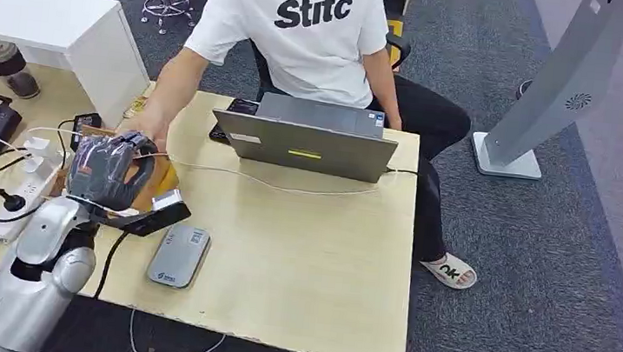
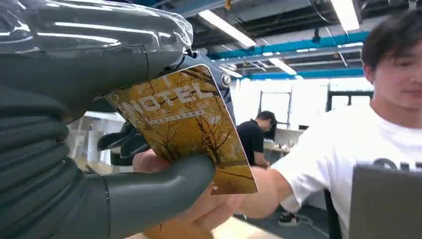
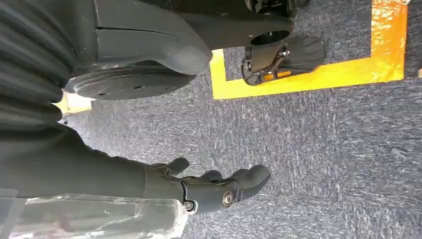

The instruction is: Pass the card to the sensor for recognition and then transmit it.

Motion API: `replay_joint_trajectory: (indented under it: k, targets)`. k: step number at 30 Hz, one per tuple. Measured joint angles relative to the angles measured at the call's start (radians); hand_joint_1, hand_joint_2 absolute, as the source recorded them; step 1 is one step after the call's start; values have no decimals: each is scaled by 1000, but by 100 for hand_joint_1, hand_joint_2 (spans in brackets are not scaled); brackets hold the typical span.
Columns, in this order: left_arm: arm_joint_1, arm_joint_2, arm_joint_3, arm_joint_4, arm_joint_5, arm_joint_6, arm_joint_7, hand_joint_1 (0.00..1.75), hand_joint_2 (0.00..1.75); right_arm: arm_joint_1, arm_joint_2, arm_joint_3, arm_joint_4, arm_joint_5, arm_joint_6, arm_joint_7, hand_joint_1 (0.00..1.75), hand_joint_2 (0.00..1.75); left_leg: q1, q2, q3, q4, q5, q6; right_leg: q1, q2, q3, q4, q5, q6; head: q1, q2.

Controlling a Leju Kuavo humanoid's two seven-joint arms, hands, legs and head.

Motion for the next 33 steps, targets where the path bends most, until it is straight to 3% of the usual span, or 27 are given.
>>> replay_joint_trajectory:
  k: [5,6,9,10,16,29,30,33]
  targets:
    - [-46,-10,28,6,21,27,10,171,175,-2,0,9,1,12,0,6,0,175,0,0,0,0,0,0,0,0,0,0,0,0,0,0]
    - [-53,-13,37,9,26,40,13,0,175,-2,0,10,1,12,-1,8,0,175,0,0,0,0,0,0,0,0,0,0,0,0,0,0]
    - [-64,-26,77,14,36,98,13,0,175,-3,-1,14,1,12,-1,18,0,175,0,0,0,0,0,0,0,1,0,0,0,0,0,0]
    - [-66,-29,84,14,35,107,13,0,0,-3,-1,15,1,12,-1,20,0,175,0,0,0,0,0,0,0,1,0,0,0,0,0,0]
    - [-66,-59,133,14,27,173,7,0,0,-6,-2,26,2,12,-1,29,0,175,0,1,-1,0,0,0,0,0,0,0,0,0,0,0]
    - [-53,-83,164,31,31,189,-2,0,0,-4,-2,27,6,8,-1,35,0,175,0,0,-1,0,0,0,0,0,0,0,0,0,0,0]
    - [-52,-84,165,31,30,189,-2,0,175,-4,-2,27,6,6,-2,34,0,175,0,0,-1,0,0,0,0,0,0,0,0,0,0,0]
    - [-41,-83,167,31,18,161,-5,0,175,-2,-3,27,6,-9,-2,29,0,175,0,0,-1,0,0,0,0,0,0,0,0,0,0,0]
